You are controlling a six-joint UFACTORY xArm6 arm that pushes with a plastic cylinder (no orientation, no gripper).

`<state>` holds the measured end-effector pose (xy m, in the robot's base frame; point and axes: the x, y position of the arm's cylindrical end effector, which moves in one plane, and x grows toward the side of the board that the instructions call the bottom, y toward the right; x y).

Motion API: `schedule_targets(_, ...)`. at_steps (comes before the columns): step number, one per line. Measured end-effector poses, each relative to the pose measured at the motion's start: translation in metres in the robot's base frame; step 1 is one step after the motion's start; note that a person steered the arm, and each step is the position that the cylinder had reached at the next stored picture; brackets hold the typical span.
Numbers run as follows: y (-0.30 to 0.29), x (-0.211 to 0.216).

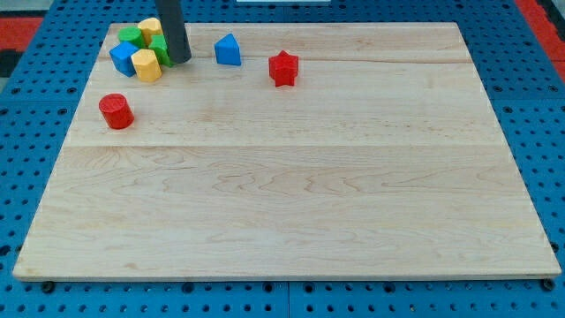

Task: Push the blue triangle towards the group of blocks

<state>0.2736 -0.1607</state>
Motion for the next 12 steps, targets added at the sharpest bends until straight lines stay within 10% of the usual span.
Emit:
schedule_targets(3,-0.006,0.002)
schedule_targets(6,0.113,0.015)
schedule_targets(12,0.086,-0.007)
